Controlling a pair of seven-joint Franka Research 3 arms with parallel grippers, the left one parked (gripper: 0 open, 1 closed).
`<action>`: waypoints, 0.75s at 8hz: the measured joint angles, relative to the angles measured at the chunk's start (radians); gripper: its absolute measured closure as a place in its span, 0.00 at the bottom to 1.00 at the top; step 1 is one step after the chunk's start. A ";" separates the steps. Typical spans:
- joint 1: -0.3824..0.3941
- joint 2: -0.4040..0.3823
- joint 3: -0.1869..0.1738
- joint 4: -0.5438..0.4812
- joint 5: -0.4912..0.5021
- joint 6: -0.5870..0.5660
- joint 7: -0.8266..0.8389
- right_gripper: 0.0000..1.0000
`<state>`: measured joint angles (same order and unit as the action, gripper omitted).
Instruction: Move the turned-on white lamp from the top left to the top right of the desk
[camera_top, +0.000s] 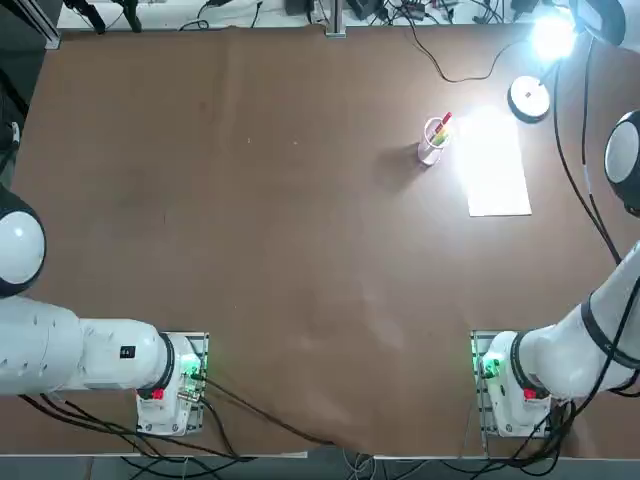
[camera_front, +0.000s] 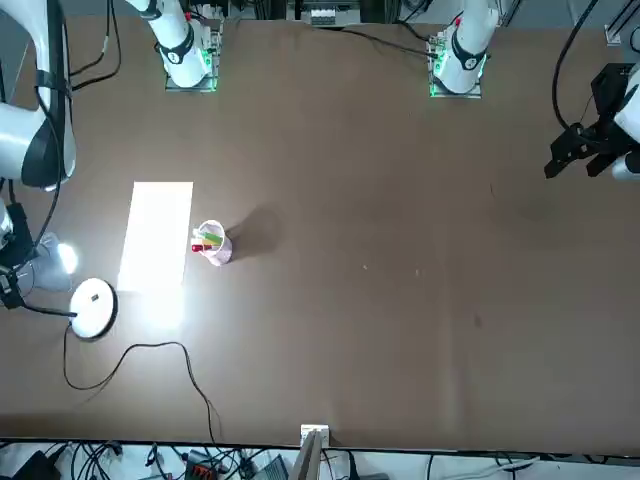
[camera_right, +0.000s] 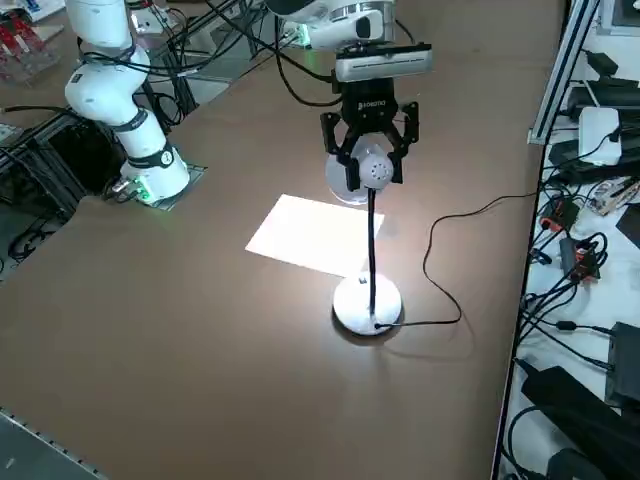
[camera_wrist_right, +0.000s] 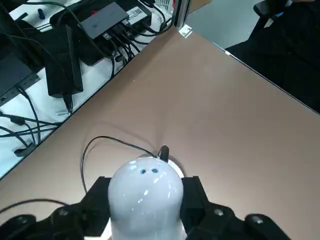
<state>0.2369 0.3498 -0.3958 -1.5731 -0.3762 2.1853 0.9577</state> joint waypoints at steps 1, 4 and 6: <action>0.000 -0.013 0.000 -0.014 0.000 0.001 -0.012 0.28; -0.004 -0.056 -0.002 -0.100 -0.001 0.121 -0.047 0.28; -0.026 -0.101 -0.007 -0.192 -0.001 0.269 -0.081 0.28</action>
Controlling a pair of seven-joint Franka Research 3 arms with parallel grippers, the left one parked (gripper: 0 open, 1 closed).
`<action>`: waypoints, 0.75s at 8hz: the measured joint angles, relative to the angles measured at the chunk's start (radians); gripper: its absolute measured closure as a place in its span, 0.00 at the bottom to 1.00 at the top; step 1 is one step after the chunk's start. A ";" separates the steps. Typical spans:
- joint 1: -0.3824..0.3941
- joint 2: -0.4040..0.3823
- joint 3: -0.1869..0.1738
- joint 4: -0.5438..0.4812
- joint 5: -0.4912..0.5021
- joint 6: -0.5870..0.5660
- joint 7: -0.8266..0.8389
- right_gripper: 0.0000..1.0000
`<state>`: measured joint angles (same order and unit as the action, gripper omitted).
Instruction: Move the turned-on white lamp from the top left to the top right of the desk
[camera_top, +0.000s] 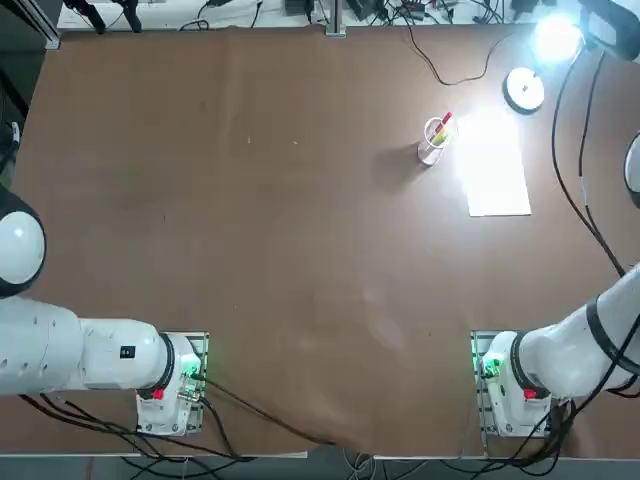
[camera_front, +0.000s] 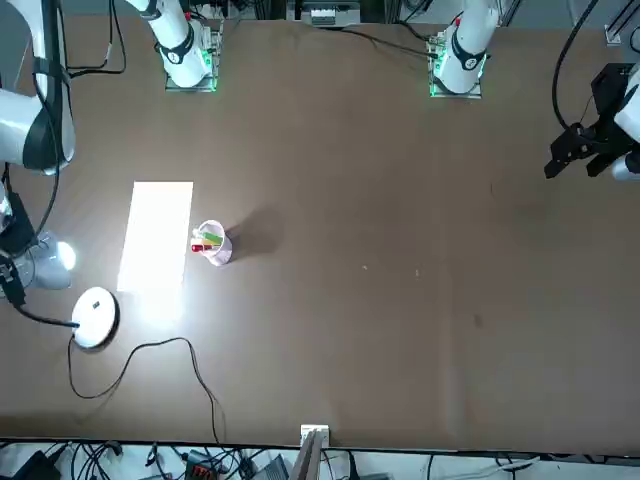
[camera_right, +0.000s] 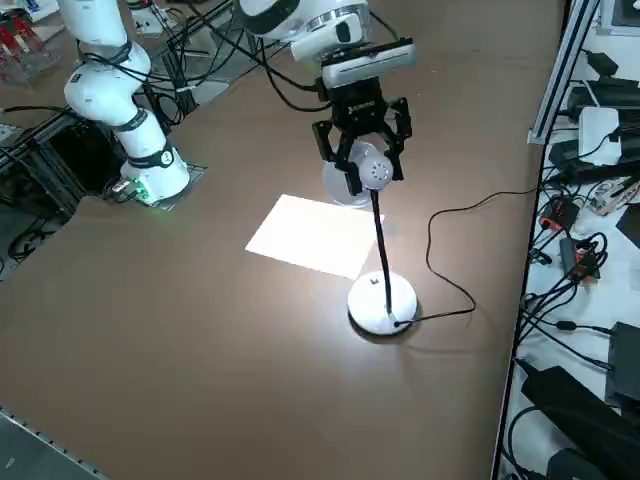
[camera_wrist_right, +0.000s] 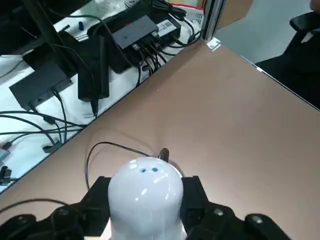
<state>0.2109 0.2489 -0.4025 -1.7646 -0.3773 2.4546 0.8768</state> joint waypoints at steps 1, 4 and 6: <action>-0.008 -0.015 0.000 -0.022 -0.004 0.022 -0.009 0.28; -0.007 -0.025 0.001 -0.062 -0.045 0.024 -0.033 0.28; -0.005 -0.033 0.002 -0.081 -0.091 0.029 -0.033 0.28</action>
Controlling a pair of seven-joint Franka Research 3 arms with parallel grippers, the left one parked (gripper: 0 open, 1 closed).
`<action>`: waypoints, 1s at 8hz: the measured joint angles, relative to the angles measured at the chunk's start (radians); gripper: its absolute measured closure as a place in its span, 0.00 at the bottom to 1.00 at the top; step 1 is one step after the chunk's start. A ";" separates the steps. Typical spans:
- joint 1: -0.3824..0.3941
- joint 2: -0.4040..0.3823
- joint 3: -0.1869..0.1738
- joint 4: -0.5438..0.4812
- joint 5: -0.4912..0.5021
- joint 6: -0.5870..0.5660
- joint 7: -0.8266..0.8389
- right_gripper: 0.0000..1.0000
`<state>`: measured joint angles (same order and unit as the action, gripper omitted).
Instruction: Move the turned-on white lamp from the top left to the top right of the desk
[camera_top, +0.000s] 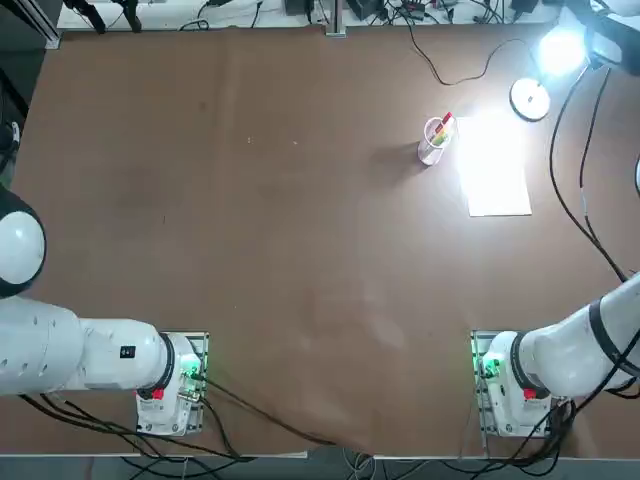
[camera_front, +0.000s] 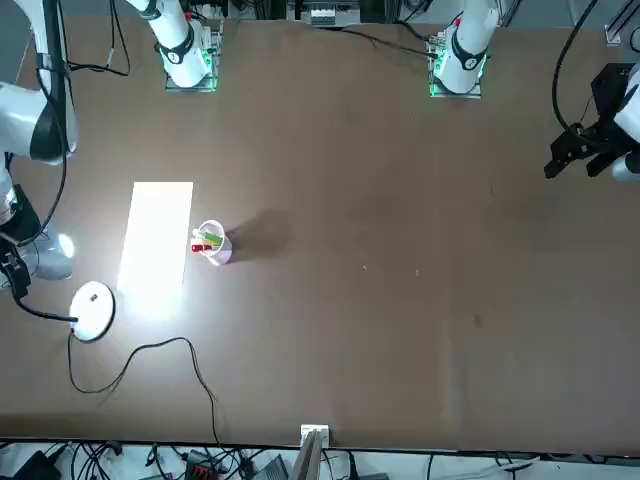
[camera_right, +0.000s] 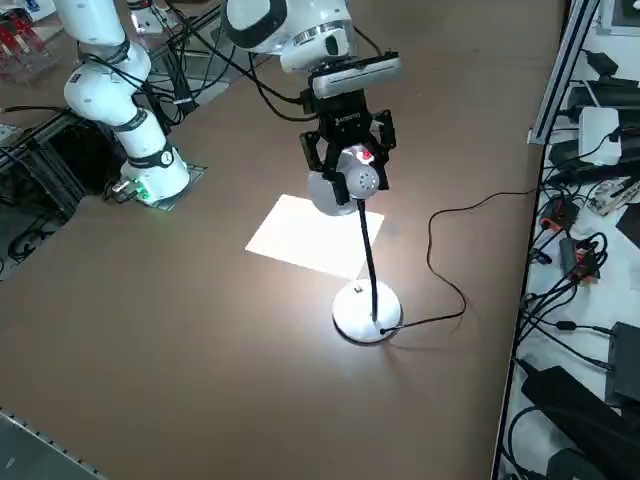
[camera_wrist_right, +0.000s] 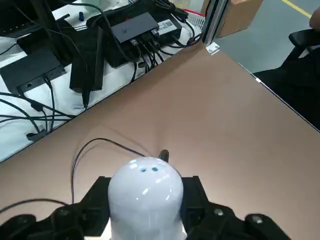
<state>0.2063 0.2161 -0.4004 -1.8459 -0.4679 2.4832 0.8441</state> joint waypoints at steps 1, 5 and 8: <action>0.000 -0.002 0.000 -0.004 -0.007 0.000 0.000 0.28; 0.008 -0.006 0.003 -0.005 -0.008 -0.027 0.000 0.28; 0.030 -0.018 0.007 -0.005 -0.008 -0.105 0.011 0.28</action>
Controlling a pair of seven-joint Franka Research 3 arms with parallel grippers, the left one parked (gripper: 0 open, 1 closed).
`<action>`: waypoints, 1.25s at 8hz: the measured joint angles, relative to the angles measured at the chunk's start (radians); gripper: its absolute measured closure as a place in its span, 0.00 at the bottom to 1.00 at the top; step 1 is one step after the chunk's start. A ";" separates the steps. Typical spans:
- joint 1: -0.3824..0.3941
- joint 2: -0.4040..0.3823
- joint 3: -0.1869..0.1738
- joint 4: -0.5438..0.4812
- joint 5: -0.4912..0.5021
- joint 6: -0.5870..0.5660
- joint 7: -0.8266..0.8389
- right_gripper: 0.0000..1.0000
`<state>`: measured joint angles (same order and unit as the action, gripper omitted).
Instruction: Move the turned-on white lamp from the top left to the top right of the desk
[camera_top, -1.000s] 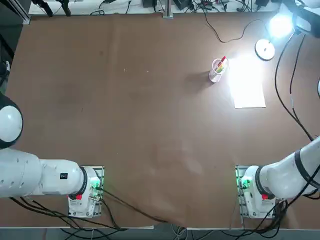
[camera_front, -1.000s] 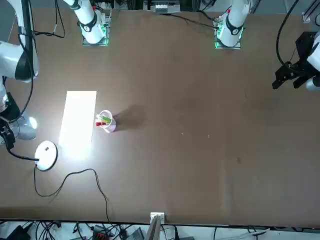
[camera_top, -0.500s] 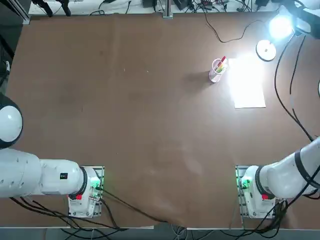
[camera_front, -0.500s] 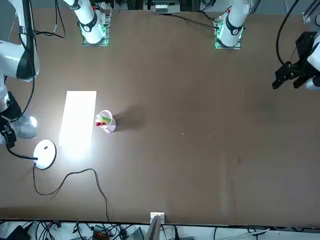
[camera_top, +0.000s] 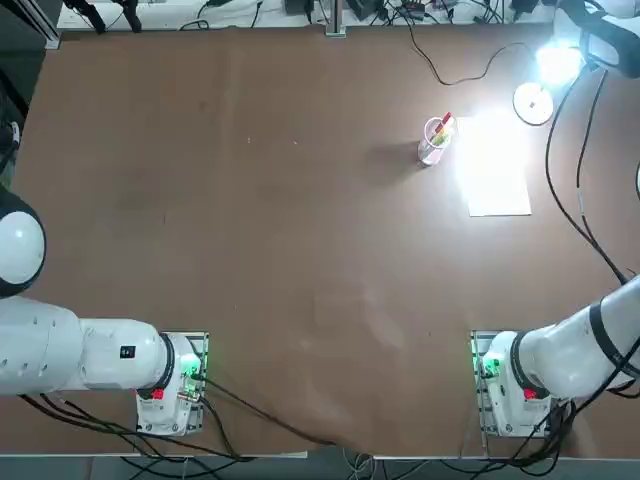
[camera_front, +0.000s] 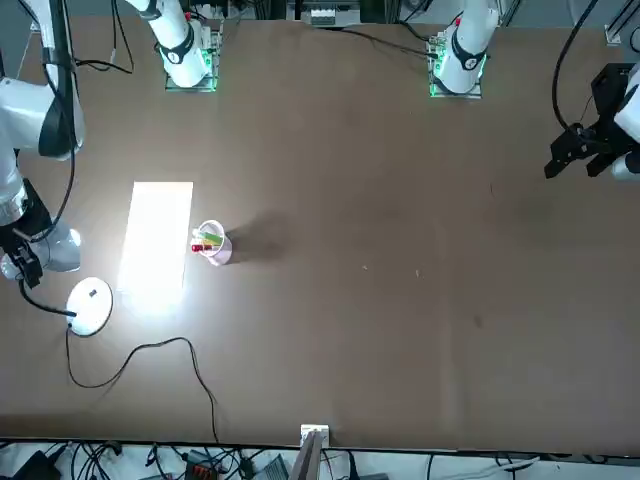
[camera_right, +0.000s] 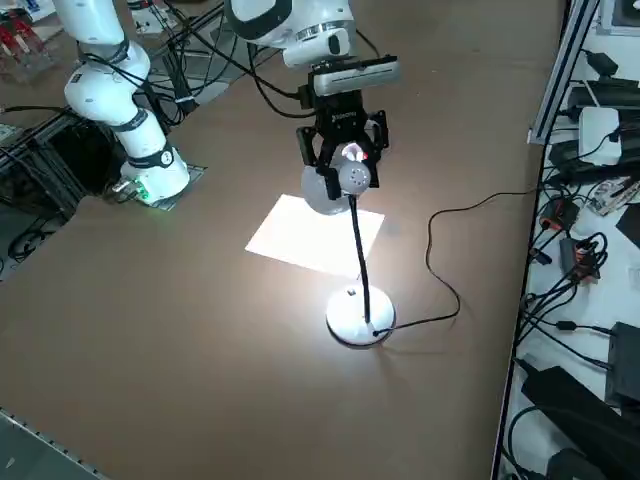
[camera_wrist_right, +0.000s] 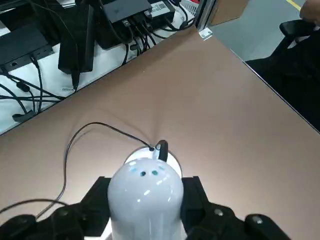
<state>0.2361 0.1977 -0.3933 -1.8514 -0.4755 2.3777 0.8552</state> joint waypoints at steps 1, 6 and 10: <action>0.001 -0.001 0.000 0.000 0.000 -0.004 0.003 0.28; -0.001 -0.018 -0.008 0.037 0.000 -0.063 0.002 0.00; 0.001 -0.029 -0.007 0.196 0.172 -0.336 -0.175 0.00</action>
<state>0.2369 0.1689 -0.3998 -1.6549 -0.3034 2.0420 0.6799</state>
